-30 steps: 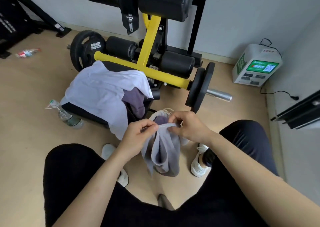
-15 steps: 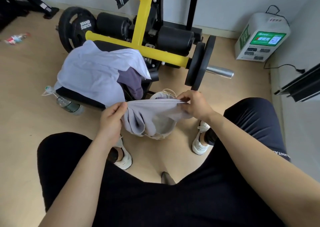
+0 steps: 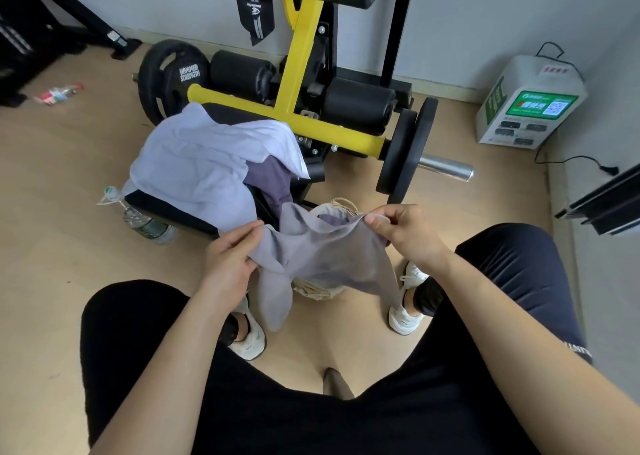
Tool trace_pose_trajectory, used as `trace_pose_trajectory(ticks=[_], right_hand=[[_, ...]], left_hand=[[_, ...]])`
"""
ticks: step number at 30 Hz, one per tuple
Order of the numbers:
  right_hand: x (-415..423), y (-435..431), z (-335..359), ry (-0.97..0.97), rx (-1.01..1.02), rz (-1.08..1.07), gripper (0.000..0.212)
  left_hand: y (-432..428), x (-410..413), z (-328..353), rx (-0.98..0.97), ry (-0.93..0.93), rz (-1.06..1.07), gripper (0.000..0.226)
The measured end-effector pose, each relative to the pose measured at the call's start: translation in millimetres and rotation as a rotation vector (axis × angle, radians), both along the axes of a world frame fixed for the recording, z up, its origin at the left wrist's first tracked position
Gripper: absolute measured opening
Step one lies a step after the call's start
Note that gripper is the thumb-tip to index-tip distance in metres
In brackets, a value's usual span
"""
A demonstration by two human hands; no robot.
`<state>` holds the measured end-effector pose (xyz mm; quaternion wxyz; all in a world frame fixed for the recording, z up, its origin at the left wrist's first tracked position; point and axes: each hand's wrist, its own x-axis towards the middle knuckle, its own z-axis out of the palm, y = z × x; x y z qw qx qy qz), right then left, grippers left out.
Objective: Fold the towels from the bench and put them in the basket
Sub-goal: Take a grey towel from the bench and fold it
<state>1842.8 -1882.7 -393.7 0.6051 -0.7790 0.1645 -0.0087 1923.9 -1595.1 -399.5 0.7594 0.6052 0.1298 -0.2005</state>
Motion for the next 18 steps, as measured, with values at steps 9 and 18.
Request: trace_pose_trajectory(ticks=[9,18], right_hand=[[-8,41,6,-0.031,0.062,0.015,0.008],[-13,64,2,-0.105,0.286,0.044,0.013]], left_hand=[[-24,-23,8,0.047,0.072,-0.045,0.013],[-46,-41,14,-0.087,0.079,-0.217,0.022]])
